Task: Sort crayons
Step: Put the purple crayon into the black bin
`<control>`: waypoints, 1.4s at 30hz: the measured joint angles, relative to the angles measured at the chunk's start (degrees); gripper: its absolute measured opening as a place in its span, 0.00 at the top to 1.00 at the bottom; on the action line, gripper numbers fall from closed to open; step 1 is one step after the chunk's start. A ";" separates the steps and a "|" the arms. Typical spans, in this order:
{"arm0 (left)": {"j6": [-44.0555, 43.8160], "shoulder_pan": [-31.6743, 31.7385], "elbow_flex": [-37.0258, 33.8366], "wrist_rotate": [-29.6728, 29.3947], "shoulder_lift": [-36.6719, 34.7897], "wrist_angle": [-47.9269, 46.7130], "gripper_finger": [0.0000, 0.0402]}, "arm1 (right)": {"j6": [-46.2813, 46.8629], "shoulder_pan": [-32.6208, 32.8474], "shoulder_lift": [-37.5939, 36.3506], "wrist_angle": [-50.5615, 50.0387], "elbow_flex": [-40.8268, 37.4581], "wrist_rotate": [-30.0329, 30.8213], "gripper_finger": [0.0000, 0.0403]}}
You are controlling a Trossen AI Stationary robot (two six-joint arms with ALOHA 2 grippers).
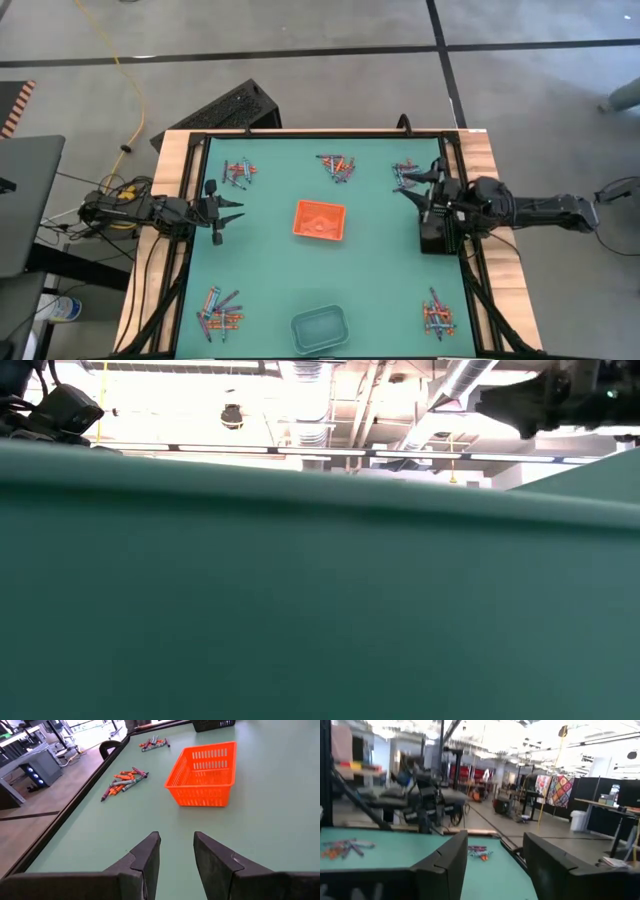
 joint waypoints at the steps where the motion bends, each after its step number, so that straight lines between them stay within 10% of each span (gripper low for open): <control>1: 0.00 0.00 0.00 0.00 0.00 0.00 0.73 | -1.07 -0.02 1.73 -1.42 1.71 0.05 0.49; 20: 0.00 -0.01 0.02 0.00 0.00 0.00 0.73 | -9.67 -12.55 35.38 -47.24 30.78 1.58 0.59; 42: 0.00 -0.01 0.01 0.00 0.00 0.00 0.73 | -21.49 -22.53 64.83 -52.07 31.14 1.34 0.59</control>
